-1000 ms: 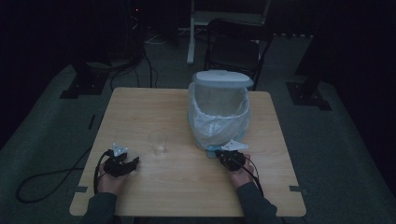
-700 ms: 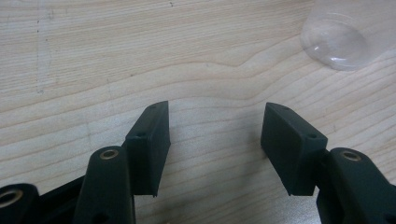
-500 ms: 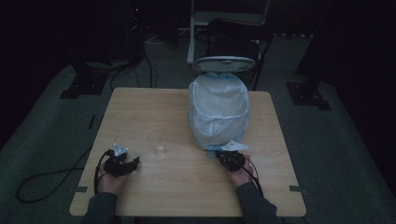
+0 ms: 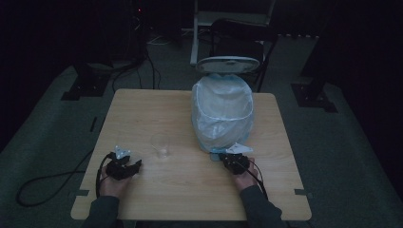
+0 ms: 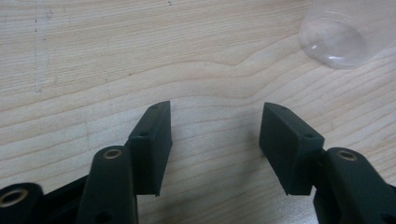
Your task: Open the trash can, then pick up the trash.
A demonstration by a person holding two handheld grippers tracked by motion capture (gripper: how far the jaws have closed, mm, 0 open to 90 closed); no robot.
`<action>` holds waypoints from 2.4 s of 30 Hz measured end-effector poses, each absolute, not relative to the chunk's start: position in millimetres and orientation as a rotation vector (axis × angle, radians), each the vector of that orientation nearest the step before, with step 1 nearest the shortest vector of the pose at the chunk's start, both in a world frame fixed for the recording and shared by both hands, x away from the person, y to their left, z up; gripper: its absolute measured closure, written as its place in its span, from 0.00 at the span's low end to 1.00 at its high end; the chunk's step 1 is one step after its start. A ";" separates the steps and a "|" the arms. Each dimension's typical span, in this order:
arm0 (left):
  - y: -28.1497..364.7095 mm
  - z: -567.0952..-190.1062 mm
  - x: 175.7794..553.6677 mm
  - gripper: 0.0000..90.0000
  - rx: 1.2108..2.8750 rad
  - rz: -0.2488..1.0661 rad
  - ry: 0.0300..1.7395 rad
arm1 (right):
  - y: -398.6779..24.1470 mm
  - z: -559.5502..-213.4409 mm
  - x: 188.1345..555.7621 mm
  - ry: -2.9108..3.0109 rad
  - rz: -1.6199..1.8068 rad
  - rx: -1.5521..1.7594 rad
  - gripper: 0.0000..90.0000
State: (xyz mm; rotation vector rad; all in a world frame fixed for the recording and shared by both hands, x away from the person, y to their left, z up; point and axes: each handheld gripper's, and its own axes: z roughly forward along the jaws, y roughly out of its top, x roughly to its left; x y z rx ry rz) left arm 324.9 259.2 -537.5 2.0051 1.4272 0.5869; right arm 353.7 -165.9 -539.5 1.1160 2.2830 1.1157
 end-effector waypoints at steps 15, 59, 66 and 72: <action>251.1 -520.6 321.1 0.60 1.958 0.520 1.367 | -166.2 -539.6 353.9 2.282 1.118 1.115 1.00; 219.4 -462.4 354.3 0.61 1.892 0.487 1.227 | -165.6 -539.4 353.4 2.282 1.114 1.116 1.00; 220.6 -470.8 355.1 0.64 1.901 0.438 1.259 | -165.7 -539.4 353.5 2.282 1.114 1.111 1.00; 221.6 -477.6 345.3 0.85 1.936 0.410 1.261 | -165.5 -539.5 353.3 2.282 1.112 1.109 1.00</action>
